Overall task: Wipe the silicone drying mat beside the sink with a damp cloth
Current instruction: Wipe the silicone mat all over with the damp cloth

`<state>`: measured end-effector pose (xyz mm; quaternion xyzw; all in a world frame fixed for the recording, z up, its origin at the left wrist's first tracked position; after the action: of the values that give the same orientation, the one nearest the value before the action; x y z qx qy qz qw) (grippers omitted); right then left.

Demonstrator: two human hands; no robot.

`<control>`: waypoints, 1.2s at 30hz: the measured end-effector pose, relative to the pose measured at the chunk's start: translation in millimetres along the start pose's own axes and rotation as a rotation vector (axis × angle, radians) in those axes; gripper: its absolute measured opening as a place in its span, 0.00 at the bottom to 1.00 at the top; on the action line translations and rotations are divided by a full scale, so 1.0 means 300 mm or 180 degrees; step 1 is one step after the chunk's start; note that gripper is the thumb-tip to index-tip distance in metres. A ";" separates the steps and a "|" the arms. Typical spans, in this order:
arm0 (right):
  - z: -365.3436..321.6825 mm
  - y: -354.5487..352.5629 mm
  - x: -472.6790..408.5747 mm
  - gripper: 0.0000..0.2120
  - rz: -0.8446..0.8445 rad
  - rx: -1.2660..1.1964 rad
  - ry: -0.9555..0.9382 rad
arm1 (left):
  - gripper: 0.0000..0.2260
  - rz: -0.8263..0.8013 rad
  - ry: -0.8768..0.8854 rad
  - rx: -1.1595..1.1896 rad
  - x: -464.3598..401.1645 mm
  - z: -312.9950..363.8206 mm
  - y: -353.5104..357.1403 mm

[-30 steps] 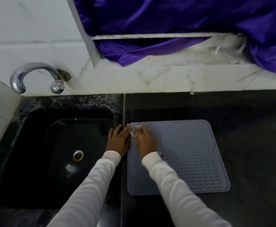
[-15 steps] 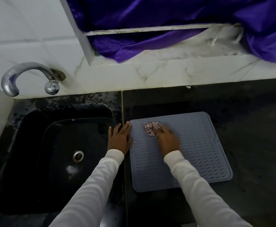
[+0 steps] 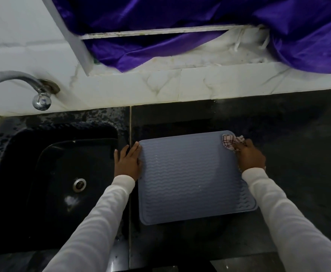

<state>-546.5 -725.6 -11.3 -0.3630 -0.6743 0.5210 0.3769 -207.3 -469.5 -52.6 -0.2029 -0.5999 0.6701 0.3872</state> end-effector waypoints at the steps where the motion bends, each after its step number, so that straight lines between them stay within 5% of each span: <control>1: 0.000 0.004 0.003 0.15 -0.0001 -0.0059 0.0071 | 0.23 0.0022 -0.0018 0.0015 0.002 0.004 0.000; 10: -0.133 -0.045 0.012 0.15 0.0170 -0.0796 0.0170 | 0.24 -0.0177 0.0237 -0.0173 0.008 0.025 -0.014; 15: -0.575 -0.074 0.142 0.13 0.0253 -0.1506 -0.0853 | 0.24 -0.0147 0.0211 -0.0031 0.034 0.060 -0.011; 20: -0.952 0.207 0.273 0.18 -0.0447 -0.0888 -0.1258 | 0.26 -0.0252 0.0071 -0.0059 0.050 0.071 0.031; 30: -0.877 0.312 0.264 0.25 -0.0680 -0.0469 -0.1167 | 0.29 -0.0221 0.0226 -0.0045 0.069 0.017 0.071; 36: -0.609 0.245 0.206 0.24 -0.0225 -0.0286 -0.0905 | 0.32 -0.0048 0.0515 -0.0385 0.065 0.018 0.077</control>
<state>-405.4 -578.5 -43.5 -0.2781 -0.7559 0.5228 0.2792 -229.7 -457.6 -70.1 -0.2748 -0.6076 0.6111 0.4264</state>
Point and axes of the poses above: each hand's wrist, its own x-axis away from the middle knuckle, its own y-axis out of the palm, z = x × y, the point moved 7 cm from there along -x, towards the middle knuckle, and after that the axes turned 3 degrees about -y, right-handed, at the moved point
